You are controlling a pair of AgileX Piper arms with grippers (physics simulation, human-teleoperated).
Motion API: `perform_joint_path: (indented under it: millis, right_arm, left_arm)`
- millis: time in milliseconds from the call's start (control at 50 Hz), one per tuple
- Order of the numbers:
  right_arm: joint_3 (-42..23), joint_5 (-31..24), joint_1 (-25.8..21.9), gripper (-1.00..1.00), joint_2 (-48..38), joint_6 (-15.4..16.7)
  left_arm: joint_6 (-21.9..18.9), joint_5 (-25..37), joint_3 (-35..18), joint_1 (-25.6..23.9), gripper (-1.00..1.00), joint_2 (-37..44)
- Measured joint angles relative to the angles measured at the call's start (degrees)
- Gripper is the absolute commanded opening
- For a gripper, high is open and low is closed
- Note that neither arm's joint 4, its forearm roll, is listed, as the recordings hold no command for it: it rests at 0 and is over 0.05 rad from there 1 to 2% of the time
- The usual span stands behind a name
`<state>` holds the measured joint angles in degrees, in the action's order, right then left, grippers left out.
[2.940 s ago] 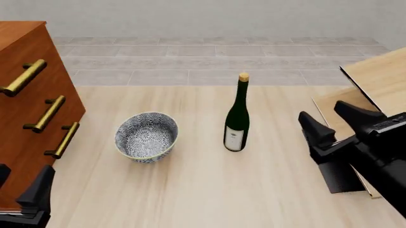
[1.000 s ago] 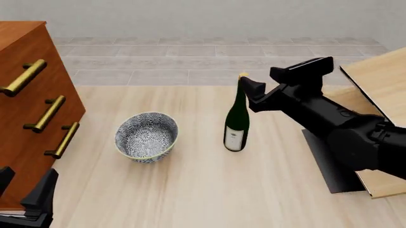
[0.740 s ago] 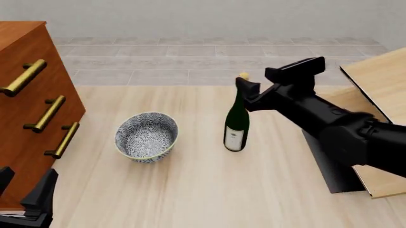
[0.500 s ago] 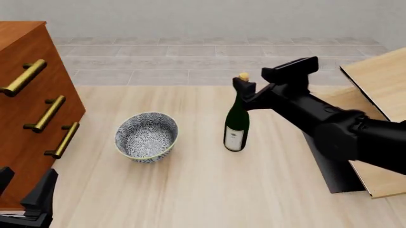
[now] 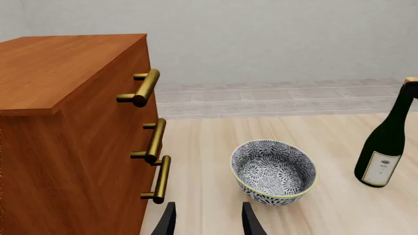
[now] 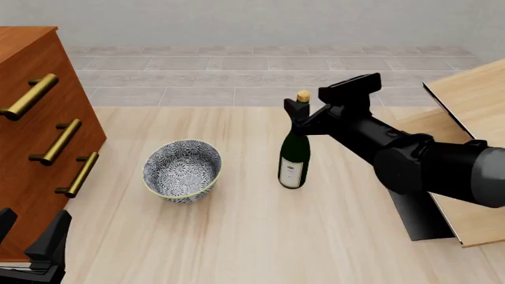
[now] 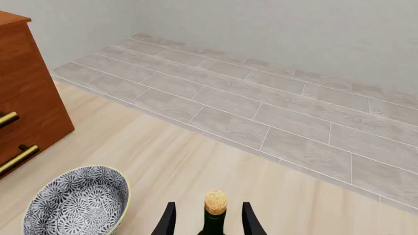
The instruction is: Put the wine bottle on the wine rack.
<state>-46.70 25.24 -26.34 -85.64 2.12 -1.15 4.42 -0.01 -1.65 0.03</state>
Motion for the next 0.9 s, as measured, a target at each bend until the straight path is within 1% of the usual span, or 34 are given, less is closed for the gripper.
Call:
perform_joint_path:
  millis: [900]
  right_arm:
    - [-3.5,2.1,1.3,1.00,-8.3,-1.2]
  left_arm:
    - [-0.2,-0.1,0.0,0.5,1.00,0.0]
